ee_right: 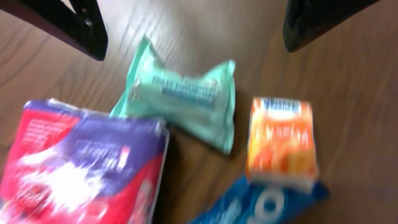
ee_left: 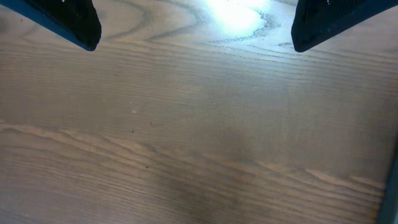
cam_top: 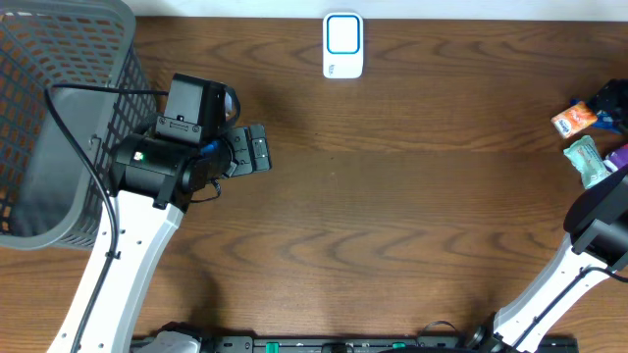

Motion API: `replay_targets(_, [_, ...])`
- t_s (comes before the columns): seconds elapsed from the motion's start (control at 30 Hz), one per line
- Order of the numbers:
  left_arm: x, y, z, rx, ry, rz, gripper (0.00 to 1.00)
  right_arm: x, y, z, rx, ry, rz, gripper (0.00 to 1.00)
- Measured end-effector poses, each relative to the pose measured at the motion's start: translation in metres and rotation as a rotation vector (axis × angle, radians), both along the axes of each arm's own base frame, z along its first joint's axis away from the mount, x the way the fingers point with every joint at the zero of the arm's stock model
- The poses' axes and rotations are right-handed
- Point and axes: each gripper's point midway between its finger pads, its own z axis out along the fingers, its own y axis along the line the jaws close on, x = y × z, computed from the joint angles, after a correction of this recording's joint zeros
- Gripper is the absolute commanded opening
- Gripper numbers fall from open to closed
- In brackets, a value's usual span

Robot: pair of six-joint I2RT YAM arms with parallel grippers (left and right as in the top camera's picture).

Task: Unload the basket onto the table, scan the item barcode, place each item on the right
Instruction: 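Carry the wipes pack to the far right and drop it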

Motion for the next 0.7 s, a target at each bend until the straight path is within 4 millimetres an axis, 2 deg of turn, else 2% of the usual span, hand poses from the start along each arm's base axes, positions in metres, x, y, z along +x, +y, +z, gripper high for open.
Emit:
replay_targets(0.17, [0.000, 0.000, 0.000, 0.000, 0.000, 0.000, 0.98, -0.012, 0.033, -0.008, 0.141, 0.055, 0.054, 0.85])
replay_targets(0.37, [0.000, 0.000, 0.000, 0.000, 0.000, 0.000, 0.98, -0.031, 0.076, -0.002, 0.285, 0.126, 0.116, 0.75])
replay_targets(0.5, [0.000, 0.000, 0.000, 0.000, 0.000, 0.000, 0.98, -0.032, 0.109, 0.020, 0.370, 0.090, 0.221, 0.74])
replay_targets(0.6, [0.000, 0.000, 0.000, 0.000, 0.000, 0.000, 0.98, -0.032, 0.141, 0.051, 0.415, 0.027, 0.330, 0.74])
replay_targets(0.7, [0.000, 0.000, 0.000, 0.000, 0.000, 0.000, 0.98, -0.041, 0.168, 0.085, 0.422, -0.025, 0.429, 0.77])
